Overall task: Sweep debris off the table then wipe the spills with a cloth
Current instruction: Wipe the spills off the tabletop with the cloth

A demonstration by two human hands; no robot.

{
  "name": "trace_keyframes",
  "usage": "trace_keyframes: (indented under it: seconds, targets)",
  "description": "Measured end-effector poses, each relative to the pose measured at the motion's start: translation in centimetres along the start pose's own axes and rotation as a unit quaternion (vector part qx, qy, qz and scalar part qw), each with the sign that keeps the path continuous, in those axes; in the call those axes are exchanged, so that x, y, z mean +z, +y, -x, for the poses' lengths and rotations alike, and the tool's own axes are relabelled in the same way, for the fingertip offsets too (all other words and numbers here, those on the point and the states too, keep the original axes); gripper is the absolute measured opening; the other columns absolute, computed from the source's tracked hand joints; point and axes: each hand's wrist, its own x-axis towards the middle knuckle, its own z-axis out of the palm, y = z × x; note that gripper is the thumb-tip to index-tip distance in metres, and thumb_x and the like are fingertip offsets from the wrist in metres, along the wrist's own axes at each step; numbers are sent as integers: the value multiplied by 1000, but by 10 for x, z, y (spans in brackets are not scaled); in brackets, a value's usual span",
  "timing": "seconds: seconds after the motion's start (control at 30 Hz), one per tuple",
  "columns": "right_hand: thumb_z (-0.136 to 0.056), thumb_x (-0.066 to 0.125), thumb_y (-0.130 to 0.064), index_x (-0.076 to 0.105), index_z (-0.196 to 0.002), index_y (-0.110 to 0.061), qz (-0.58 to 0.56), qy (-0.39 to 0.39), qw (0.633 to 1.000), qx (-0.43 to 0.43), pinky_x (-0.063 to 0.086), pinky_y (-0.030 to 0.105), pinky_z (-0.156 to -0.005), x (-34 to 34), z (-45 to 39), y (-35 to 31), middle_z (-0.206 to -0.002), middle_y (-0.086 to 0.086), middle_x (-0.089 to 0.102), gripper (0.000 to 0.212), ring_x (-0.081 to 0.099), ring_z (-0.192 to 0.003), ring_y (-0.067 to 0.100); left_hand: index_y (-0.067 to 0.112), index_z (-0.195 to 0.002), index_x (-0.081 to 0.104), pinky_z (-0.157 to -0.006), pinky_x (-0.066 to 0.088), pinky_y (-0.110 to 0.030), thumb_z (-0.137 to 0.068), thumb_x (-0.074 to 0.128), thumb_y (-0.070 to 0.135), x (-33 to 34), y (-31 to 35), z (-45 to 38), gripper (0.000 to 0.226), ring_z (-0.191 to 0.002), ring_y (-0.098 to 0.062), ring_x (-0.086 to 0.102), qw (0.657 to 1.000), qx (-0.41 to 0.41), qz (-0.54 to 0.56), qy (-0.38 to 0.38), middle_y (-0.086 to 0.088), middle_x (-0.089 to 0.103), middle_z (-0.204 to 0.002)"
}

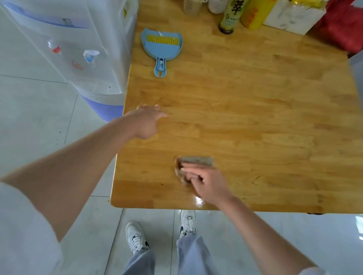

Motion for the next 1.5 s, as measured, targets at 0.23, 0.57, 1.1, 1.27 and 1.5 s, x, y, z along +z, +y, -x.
trace_keyframes:
  seconds: [0.23, 0.57, 1.1, 1.27, 1.5]
  targets:
    - [-89, 50, 5, 69, -115, -20, 1, 246, 961, 128, 43, 4, -61, 31, -44, -41, -110, -4, 71, 41, 64, -79, 7, 35, -156, 19, -117, 25, -50, -94, 39, 1, -7, 4, -2, 73, -150, -33, 7, 998, 13, -58, -31, 1, -4, -166]
    - [-95, 52, -4, 69, -122, -19, 7, 125, 987, 97, 51, 14, -66, 11, -74, -32, -136, -3, 61, 36, 64, -76, -6, 44, -145, 42, -93, 47, -38, -92, 44, 9, -6, -18, 6, 63, -132, -30, 46, 994, -7, 47, 94, -3, 40, -154]
    - [-94, 48, -1, 69, -120, -19, 9, 236, 958, 165, 41, 2, -60, 35, -93, -68, -127, -3, 67, 37, 63, -89, 1, 34, -141, 50, -107, 36, -38, -101, 39, 22, 15, -64, 10, 43, -137, -24, 41, 985, 62, 82, 136, 1, 42, -153]
    - [-87, 54, -13, 75, -109, -27, 12, 48, 998, -45, 53, 21, -78, 122, -38, -118, -113, -13, 73, 34, 65, -96, -1, 40, -149, 37, -113, 30, -52, -98, 51, 36, 25, -33, 9, 53, -150, -33, 10, 991, 30, 43, 120, -6, 14, -164]
    - [-91, 55, -8, 76, -111, -19, 3, 140, 986, 92, 51, 18, -62, 33, 38, -23, -125, -10, 67, 31, 64, -74, -6, 46, -153, 17, -117, 19, -59, -89, 58, 59, 46, 10, 17, 76, -149, -41, -1, 995, 14, -46, 89, -11, -3, -164]
